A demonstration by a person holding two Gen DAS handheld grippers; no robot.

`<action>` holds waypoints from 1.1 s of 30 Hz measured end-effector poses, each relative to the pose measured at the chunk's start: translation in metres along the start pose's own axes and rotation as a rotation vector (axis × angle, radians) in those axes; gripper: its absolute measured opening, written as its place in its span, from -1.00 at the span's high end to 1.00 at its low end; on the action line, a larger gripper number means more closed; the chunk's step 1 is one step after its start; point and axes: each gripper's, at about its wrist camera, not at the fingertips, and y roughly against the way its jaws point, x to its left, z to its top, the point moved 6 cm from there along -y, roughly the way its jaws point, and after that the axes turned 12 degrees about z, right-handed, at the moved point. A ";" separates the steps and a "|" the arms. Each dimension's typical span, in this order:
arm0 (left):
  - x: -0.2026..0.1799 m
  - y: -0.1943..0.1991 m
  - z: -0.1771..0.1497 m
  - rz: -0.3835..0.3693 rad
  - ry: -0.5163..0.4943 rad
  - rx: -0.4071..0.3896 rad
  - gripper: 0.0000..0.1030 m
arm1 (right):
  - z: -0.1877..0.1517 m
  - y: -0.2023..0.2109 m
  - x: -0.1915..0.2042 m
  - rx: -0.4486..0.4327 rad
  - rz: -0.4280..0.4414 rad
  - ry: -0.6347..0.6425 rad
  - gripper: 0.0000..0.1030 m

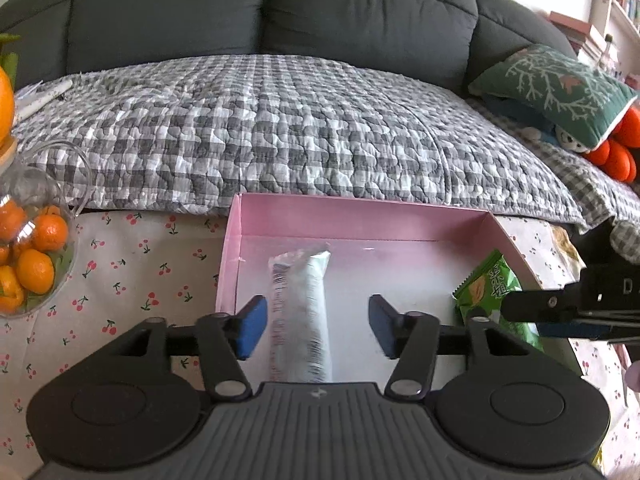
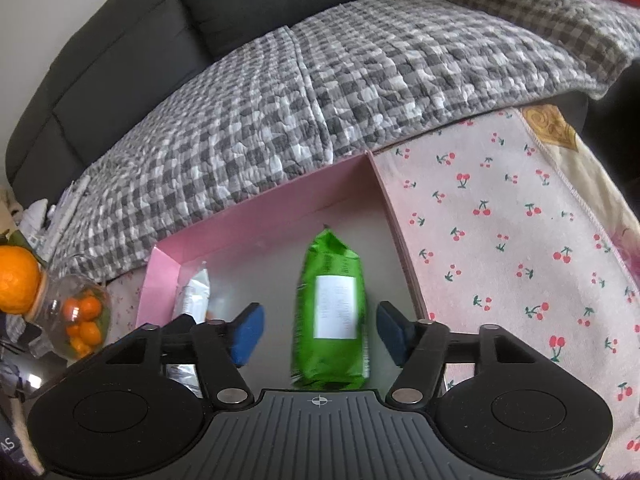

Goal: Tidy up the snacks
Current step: 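Lower both held packets into the pink box and open both tools, then withdraw both tools and move toward the remaining snacks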

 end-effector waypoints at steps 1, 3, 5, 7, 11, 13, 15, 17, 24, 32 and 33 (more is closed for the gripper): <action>-0.001 0.002 0.000 -0.002 -0.005 0.000 -0.11 | 0.000 0.002 0.001 0.001 -0.005 0.007 -0.27; -0.001 0.004 0.001 -0.003 -0.014 0.004 -0.22 | 0.000 0.007 0.004 -0.002 -0.010 0.015 -0.34; -0.002 0.008 0.001 -0.008 -0.026 0.010 -0.35 | -0.001 0.013 0.006 -0.006 -0.013 0.013 -0.42; -0.003 0.015 -0.001 -0.013 -0.038 0.018 -0.38 | -0.003 0.020 0.009 -0.009 -0.013 0.009 -0.45; 0.000 0.030 -0.005 -0.005 -0.044 0.017 -0.56 | -0.008 0.036 0.016 -0.009 -0.021 0.017 -0.49; 0.003 0.040 -0.005 -0.002 -0.043 0.016 -0.63 | -0.010 0.044 0.020 -0.011 -0.027 0.021 -0.53; 0.005 0.046 -0.005 -0.003 -0.041 0.021 -0.69 | -0.013 0.055 0.023 -0.017 -0.029 0.019 -0.57; 0.007 0.055 -0.007 -0.004 -0.043 0.027 -0.74 | -0.017 0.064 0.026 -0.019 -0.028 0.016 -0.59; 0.012 0.080 -0.023 0.020 -0.076 0.065 -0.84 | -0.038 0.088 0.035 0.020 -0.050 -0.001 -0.60; 0.020 0.101 -0.039 0.016 -0.074 0.111 -0.96 | -0.065 0.103 0.047 0.068 -0.053 0.024 -0.69; 0.021 0.104 -0.041 0.018 -0.073 0.114 -0.97 | -0.069 0.104 0.048 0.074 -0.058 0.030 -0.69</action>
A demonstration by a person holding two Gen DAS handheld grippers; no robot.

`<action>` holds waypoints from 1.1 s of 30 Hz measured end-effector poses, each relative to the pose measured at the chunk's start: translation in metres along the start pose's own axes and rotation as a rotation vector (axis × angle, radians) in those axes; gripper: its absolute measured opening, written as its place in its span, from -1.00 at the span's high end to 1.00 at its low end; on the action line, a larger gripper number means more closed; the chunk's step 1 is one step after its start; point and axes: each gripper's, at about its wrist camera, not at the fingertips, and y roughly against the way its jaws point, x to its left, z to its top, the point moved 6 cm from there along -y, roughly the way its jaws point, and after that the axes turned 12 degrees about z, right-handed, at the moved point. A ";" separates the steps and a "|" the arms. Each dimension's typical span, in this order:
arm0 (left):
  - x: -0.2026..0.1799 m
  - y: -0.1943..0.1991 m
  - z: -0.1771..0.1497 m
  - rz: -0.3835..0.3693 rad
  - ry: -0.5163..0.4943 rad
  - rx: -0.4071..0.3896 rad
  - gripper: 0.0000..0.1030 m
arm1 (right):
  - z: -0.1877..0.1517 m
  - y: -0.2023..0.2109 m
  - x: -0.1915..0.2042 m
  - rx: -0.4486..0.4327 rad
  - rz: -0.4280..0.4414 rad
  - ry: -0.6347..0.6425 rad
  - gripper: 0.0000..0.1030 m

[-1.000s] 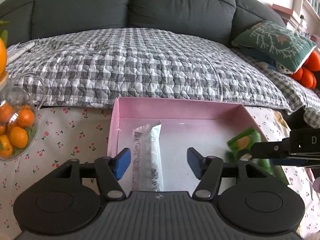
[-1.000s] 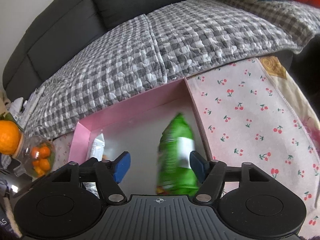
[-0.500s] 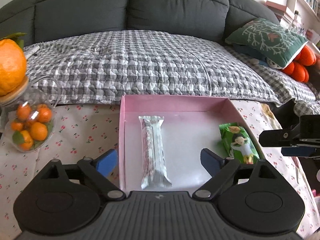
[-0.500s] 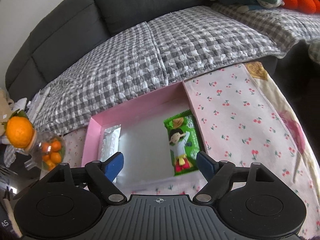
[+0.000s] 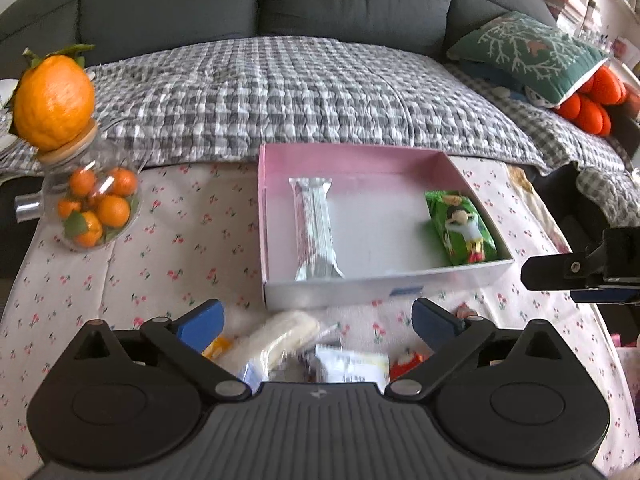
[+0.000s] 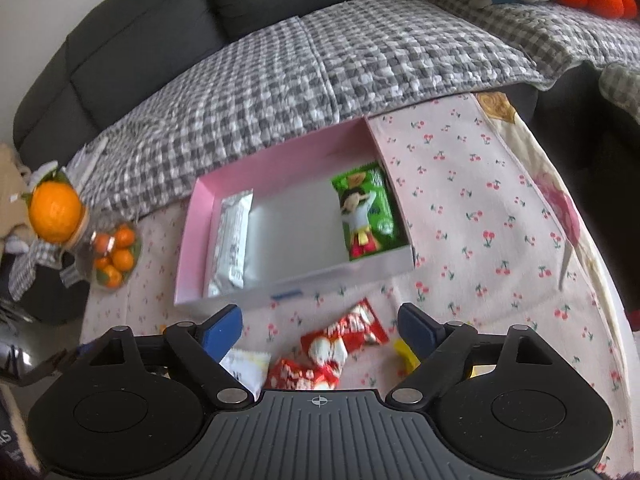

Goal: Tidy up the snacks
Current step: 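Withdraw both tools and move toward the remaining snacks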

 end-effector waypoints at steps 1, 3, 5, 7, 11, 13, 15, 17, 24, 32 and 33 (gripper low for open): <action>0.001 0.002 -0.003 0.004 0.001 0.003 -0.98 | -0.004 0.000 0.001 0.007 -0.004 0.006 -0.69; 0.002 0.005 -0.009 0.006 0.007 0.008 -0.99 | -0.011 0.001 0.000 0.019 -0.009 0.009 -0.71; 0.004 0.006 -0.014 0.004 0.018 0.016 -0.99 | -0.020 0.000 -0.002 0.029 -0.016 0.012 -0.73; 0.005 0.004 -0.021 -0.002 0.023 0.032 -0.99 | -0.027 -0.003 -0.007 0.039 -0.026 0.013 -0.73; 0.008 0.000 -0.031 0.018 -0.018 0.056 -0.99 | -0.039 -0.004 -0.015 0.067 -0.049 0.023 -0.73; 0.011 0.000 -0.035 0.034 -0.040 0.059 -0.99 | -0.041 -0.003 -0.016 0.065 -0.044 0.034 -0.73; 0.015 -0.001 -0.039 0.040 -0.049 0.062 -0.99 | -0.042 -0.003 -0.019 0.062 -0.053 0.043 -0.74; 0.020 -0.002 -0.042 0.046 -0.053 0.069 -0.99 | -0.044 -0.004 -0.024 0.066 -0.078 0.056 -0.75; 0.034 -0.005 -0.051 0.050 -0.045 0.088 -0.99 | -0.050 -0.001 -0.044 0.090 -0.132 0.088 -0.75; 0.038 -0.010 -0.066 0.022 -0.056 0.134 -0.98 | -0.062 -0.001 -0.065 0.130 -0.187 0.122 -0.75; 0.038 -0.010 -0.068 0.009 -0.058 0.141 -0.98 | -0.063 -0.003 -0.067 0.137 -0.194 0.125 -0.75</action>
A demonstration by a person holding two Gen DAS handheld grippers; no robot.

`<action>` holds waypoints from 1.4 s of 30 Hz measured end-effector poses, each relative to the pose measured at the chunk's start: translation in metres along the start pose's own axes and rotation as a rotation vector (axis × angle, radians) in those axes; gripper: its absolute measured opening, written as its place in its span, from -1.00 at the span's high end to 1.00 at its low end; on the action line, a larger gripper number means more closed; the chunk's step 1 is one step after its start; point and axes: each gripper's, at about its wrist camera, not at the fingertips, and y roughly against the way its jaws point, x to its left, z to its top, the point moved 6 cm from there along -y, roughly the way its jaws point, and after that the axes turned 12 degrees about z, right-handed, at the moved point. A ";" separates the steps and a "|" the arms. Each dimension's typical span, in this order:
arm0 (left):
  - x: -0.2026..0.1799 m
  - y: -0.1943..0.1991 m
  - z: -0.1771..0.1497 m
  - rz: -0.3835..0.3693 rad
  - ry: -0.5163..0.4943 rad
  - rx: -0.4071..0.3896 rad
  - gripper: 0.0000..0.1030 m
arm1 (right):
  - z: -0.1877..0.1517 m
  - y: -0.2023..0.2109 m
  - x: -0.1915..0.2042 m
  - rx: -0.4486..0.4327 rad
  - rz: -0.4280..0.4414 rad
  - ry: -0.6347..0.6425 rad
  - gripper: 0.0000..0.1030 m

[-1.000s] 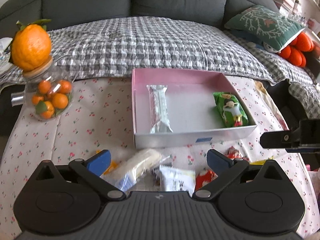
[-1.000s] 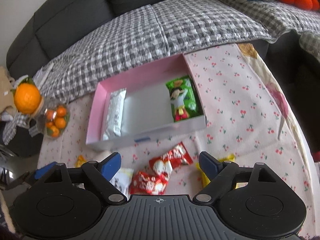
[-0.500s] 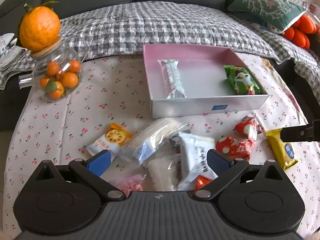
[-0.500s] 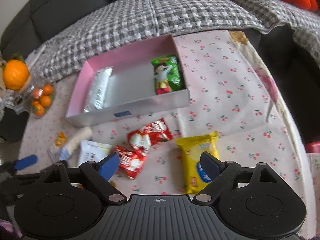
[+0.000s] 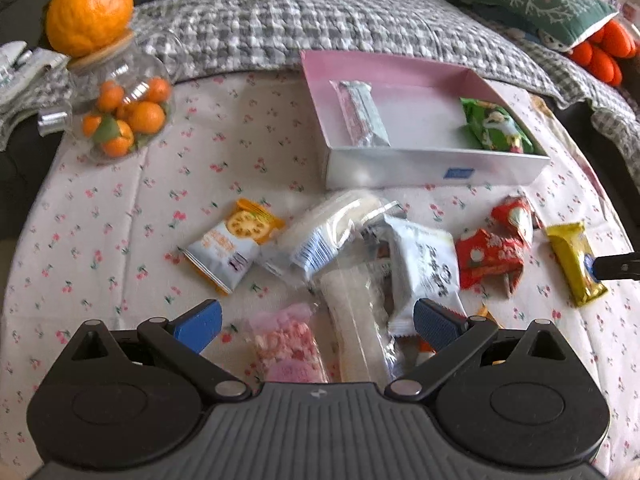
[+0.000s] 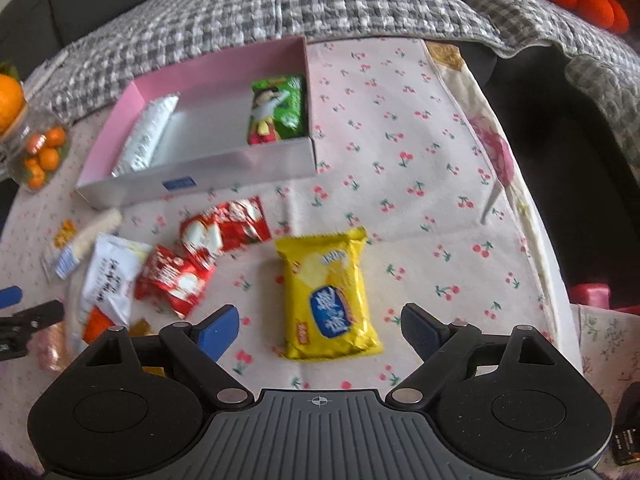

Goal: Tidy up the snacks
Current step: 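Withdraw both tools and move toward the remaining snacks, then grasp the orange-white packet with the left tool while the right tool grasps the yellow pack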

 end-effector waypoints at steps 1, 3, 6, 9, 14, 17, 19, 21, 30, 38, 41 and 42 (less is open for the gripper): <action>-0.001 0.000 -0.002 -0.014 -0.007 0.006 -0.96 | -0.001 -0.002 -0.001 0.006 -0.004 0.001 -0.75; -0.006 0.000 -0.005 -0.041 -0.027 0.018 -0.90 | -0.004 -0.007 -0.003 0.023 -0.005 0.000 -0.75; -0.016 0.005 -0.009 -0.077 -0.067 0.019 -0.82 | -0.007 -0.014 -0.003 0.047 -0.001 -0.004 -0.75; -0.030 0.013 -0.014 -0.113 -0.125 0.005 -0.72 | -0.008 -0.020 -0.002 0.061 -0.006 0.000 -0.75; -0.059 0.022 -0.025 -0.156 -0.278 -0.031 -0.29 | -0.010 -0.029 -0.002 0.086 -0.023 0.009 -0.75; -0.073 0.022 -0.034 -0.160 -0.359 -0.033 -0.08 | -0.010 -0.033 -0.003 0.096 -0.037 0.020 -0.75; -0.077 0.021 -0.037 -0.159 -0.385 -0.026 -0.03 | -0.010 -0.034 -0.004 0.096 -0.042 0.023 -0.75; -0.079 0.018 -0.040 -0.144 -0.401 -0.017 -0.02 | -0.009 -0.034 -0.006 0.094 -0.044 0.020 -0.75; -0.082 0.012 -0.042 -0.094 -0.432 -0.028 0.20 | -0.006 -0.038 -0.014 0.082 -0.036 -0.006 -0.70; -0.081 0.017 -0.041 -0.100 -0.429 -0.038 0.29 | -0.004 -0.037 -0.008 0.059 -0.045 0.034 -0.08; -0.080 0.020 -0.039 -0.101 -0.420 -0.048 0.29 | -0.003 -0.037 -0.006 0.059 -0.025 0.023 -0.03; -0.079 0.021 -0.038 -0.103 -0.413 -0.049 0.29 | -0.004 -0.036 -0.005 0.059 -0.020 0.020 -0.02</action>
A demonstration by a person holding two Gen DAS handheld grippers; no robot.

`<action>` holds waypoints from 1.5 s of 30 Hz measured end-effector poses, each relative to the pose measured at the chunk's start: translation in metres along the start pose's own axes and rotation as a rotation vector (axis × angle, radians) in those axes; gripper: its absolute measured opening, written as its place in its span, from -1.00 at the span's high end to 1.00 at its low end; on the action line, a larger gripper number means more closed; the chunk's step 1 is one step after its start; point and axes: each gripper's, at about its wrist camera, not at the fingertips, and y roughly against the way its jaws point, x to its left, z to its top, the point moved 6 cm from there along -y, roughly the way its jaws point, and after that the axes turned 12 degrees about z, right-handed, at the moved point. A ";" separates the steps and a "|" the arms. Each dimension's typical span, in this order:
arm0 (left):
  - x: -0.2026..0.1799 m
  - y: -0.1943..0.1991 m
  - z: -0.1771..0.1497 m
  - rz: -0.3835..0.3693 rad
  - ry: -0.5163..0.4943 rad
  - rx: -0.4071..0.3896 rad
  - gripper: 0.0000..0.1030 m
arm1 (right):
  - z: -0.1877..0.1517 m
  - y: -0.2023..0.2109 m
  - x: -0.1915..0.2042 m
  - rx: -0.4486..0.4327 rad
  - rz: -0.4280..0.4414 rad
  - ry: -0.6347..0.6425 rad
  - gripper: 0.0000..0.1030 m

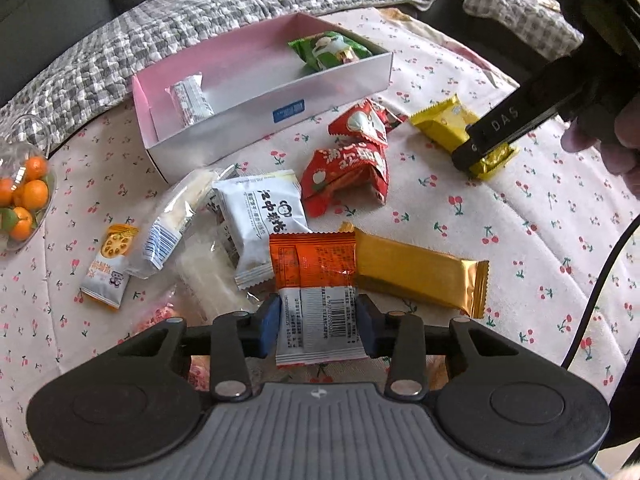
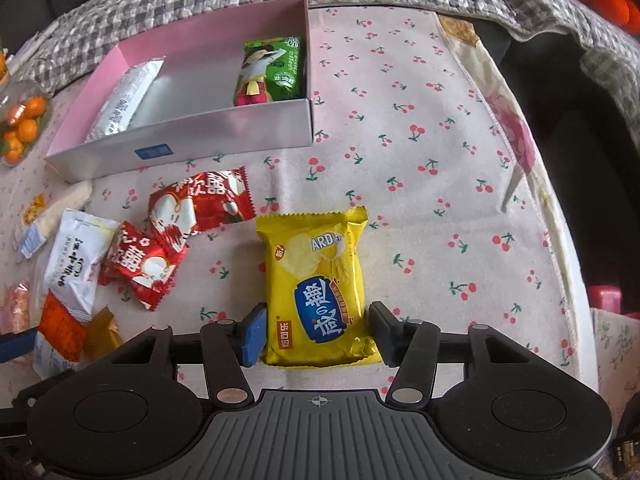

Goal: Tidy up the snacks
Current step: 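Grasp the orange-white packet with the left tool while the right tool grasps the yellow pack, then place both held packets into the pink box and open both tools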

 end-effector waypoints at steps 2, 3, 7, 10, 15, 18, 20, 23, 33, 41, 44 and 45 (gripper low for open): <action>0.003 0.003 0.001 -0.005 0.014 -0.004 0.29 | 0.000 0.001 0.001 -0.001 0.009 -0.005 -0.01; 0.004 0.004 0.002 -0.008 0.021 -0.006 0.29 | 0.000 0.002 0.001 -0.002 0.014 -0.009 -0.01; 0.009 0.010 0.004 -0.019 0.052 -0.017 0.29 | 0.001 0.009 0.003 -0.017 0.044 -0.027 -0.01; 0.014 0.014 0.006 -0.031 0.080 -0.022 0.29 | 0.003 0.017 0.005 -0.037 0.069 -0.040 -0.01; 0.019 0.018 0.011 -0.055 0.128 -0.028 0.29 | 0.006 0.027 0.007 -0.063 0.115 -0.073 -0.01; 0.023 0.019 0.014 -0.066 0.152 -0.032 0.29 | 0.009 0.031 0.009 -0.078 0.131 -0.085 -0.01; 0.025 0.020 0.017 -0.071 0.167 -0.035 0.29 | 0.012 0.034 0.011 -0.086 0.145 -0.097 -0.01; 0.029 0.021 0.021 -0.079 0.195 -0.039 0.29 | 0.016 0.037 0.013 -0.096 0.161 -0.112 -0.01; 0.049 0.024 0.054 -0.089 0.317 -0.071 0.29 | 0.048 0.045 0.018 -0.175 0.270 -0.226 -0.01; 0.067 0.007 0.101 -0.071 0.360 -0.109 0.29 | 0.086 0.035 0.033 -0.261 0.365 -0.279 -0.01; 0.072 -0.009 0.117 -0.060 0.375 -0.132 0.29 | 0.099 0.026 0.034 -0.293 0.377 -0.297 -0.01; 0.073 -0.015 0.120 -0.054 0.375 -0.136 0.29 | 0.102 0.023 0.034 -0.303 0.379 -0.303 -0.01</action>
